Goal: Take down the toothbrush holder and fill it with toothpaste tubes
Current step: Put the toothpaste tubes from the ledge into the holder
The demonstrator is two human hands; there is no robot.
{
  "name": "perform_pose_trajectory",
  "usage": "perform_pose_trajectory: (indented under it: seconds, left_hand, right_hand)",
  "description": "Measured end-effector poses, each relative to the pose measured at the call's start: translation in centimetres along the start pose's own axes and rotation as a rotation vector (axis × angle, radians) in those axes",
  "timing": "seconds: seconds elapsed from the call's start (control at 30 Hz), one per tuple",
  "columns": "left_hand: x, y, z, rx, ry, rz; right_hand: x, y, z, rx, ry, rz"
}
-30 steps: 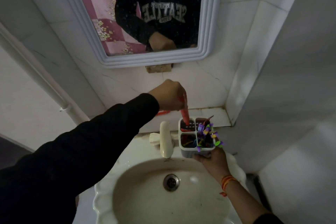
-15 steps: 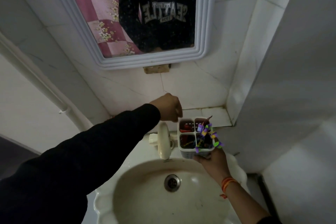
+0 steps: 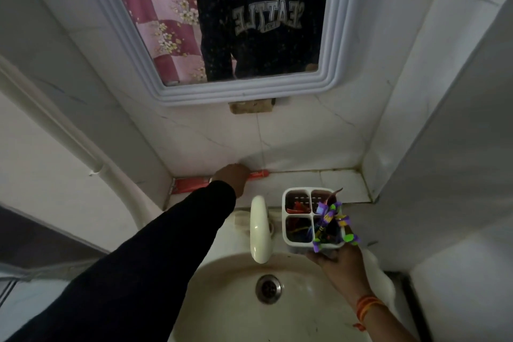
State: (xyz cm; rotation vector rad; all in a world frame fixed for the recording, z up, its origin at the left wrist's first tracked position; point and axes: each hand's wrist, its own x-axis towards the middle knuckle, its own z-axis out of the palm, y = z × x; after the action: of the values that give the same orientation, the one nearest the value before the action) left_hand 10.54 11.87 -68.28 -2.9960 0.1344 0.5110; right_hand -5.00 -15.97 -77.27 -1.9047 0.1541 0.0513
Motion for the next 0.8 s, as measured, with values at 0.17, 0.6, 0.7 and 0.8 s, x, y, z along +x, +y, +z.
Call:
perform_pose_trajectory:
  seconds: [0.17, 0.6, 0.7, 0.8]
  left_hand:
    - [0.1, 0.8, 0.1, 0.089, 0.036, -0.007]
    - [-7.8, 4.0, -11.5, -0.337, 0.325, 0.199]
    - [-11.7, 5.3, -15.0, -0.319, 0.38, 0.301]
    - [-14.1, 7.2, -16.4, -0.201, 0.286, 0.373]
  right_hand:
    - [-0.1, -0.1, 0.1, 0.002, 0.019, 0.011]
    - [-0.1, -2.2, -0.6, 0.044, -0.039, 0.087]
    - [-0.5, -2.9, -1.0, 0.031, -0.144, 0.087]
    - [-0.6, -3.4, -1.4, 0.097, -0.068, 0.036]
